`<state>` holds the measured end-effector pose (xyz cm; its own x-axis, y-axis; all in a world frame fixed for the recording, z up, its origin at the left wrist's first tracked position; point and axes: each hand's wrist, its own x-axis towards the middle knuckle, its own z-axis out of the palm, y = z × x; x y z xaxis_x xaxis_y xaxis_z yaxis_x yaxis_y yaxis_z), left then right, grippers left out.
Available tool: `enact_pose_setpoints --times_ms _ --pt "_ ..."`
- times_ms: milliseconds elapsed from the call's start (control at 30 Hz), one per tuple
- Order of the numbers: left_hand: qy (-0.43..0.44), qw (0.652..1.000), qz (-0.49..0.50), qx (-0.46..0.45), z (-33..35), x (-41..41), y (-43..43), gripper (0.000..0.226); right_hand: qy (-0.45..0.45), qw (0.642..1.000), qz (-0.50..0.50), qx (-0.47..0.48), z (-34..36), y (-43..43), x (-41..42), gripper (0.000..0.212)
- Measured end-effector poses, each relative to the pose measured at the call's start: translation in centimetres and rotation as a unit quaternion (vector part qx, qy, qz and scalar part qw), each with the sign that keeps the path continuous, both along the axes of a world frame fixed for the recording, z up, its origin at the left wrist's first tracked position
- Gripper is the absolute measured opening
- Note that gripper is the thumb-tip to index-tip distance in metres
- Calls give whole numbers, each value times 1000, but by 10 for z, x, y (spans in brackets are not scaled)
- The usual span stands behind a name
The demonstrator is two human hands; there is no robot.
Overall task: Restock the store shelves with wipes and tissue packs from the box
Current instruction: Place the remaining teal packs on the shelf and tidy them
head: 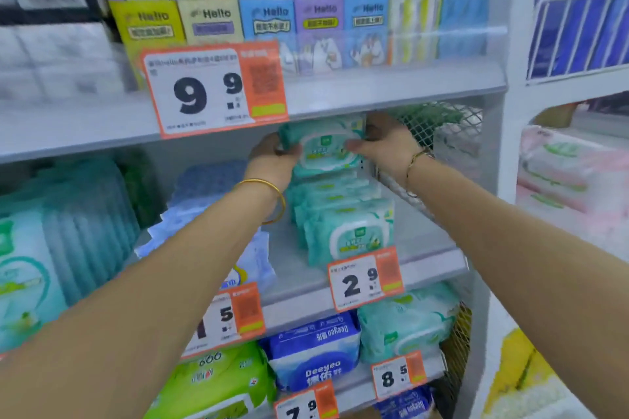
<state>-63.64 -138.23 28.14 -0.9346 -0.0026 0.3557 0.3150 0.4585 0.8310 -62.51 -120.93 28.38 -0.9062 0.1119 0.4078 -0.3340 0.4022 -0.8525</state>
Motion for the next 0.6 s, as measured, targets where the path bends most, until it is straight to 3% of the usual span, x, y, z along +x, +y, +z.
enact_pose_setpoints --times_ms 200,300,367,467,600 --pt "-27 997 35 -62 9 -61 14 33 3 988 -86 125 -1 9 -66 30" --pt "-48 993 5 -111 -3 -67 20 49 -76 971 -86 211 -12 11 -88 47" --pt "-79 975 -13 -206 -13 -69 25 60 -148 952 -73 257 -23 8 -100 43" --pt "-104 938 -21 -330 -17 -75 26 53 -267 925 -41 265 -35 0 -99 38" --pt "-119 882 -46 -454 -17 -72 20 38 -294 916 -38 270 -36 -3 -99 39"
